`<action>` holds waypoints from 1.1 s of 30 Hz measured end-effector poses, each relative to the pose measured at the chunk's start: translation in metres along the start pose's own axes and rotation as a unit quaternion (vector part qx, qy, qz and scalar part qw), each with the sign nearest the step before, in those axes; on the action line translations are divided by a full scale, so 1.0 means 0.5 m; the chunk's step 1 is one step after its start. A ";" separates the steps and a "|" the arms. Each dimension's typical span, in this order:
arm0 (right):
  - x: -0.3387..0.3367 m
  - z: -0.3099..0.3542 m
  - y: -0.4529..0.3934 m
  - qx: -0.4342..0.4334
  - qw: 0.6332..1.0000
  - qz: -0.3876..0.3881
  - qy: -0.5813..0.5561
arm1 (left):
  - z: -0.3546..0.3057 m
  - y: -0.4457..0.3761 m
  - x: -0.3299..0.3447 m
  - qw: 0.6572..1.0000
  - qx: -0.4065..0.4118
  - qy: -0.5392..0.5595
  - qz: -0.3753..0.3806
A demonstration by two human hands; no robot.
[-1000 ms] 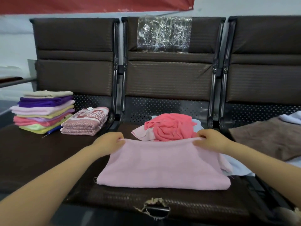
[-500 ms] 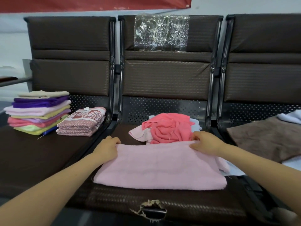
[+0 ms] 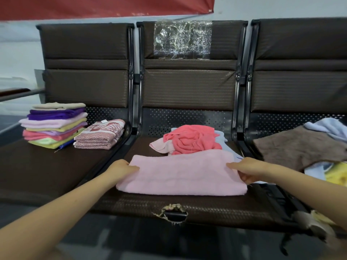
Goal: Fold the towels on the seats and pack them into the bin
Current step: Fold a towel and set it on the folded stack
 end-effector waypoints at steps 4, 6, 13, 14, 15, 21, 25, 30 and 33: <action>0.025 -0.003 -0.005 -0.074 0.993 -0.029 -0.086 | 0.006 0.014 0.002 0.984 -0.028 0.168 0.045; 0.044 0.008 0.001 -0.074 0.990 -0.035 -0.112 | 0.008 0.013 0.000 0.980 -0.031 0.192 0.043; 0.060 0.013 -0.020 0.032 0.986 -0.032 -0.163 | 0.005 0.019 0.003 0.986 -0.020 0.166 0.007; 0.053 0.011 -0.028 0.042 0.983 -0.021 -0.177 | 0.009 0.019 0.002 0.985 -0.018 0.169 0.008; 0.043 0.011 -0.025 0.056 0.982 -0.012 -0.180 | 0.011 0.015 0.003 0.984 -0.014 0.175 0.008; 0.030 0.042 -0.009 0.081 0.982 -0.019 -0.169 | 0.021 0.010 0.001 0.984 0.000 0.179 0.016; 0.048 0.071 -0.011 0.035 0.983 -0.021 -0.179 | 0.026 0.005 0.002 0.985 0.010 0.174 0.017; 0.116 0.163 0.017 -0.018 0.969 0.001 -0.245 | 0.032 -0.003 -0.014 0.977 0.000 0.213 0.024; 0.179 0.218 0.044 -0.051 0.963 0.064 -0.257 | 0.040 -0.008 -0.027 0.970 -0.017 0.240 0.007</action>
Point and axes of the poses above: each hand's wrist, its own y-axis away from the middle knuckle, its own x-axis out of the palm, z = x × y, the point moved 2 cm from there along -y, towards the middle knuckle, and after that the axes turned 14 degrees about -y, right-handed, at the moved point
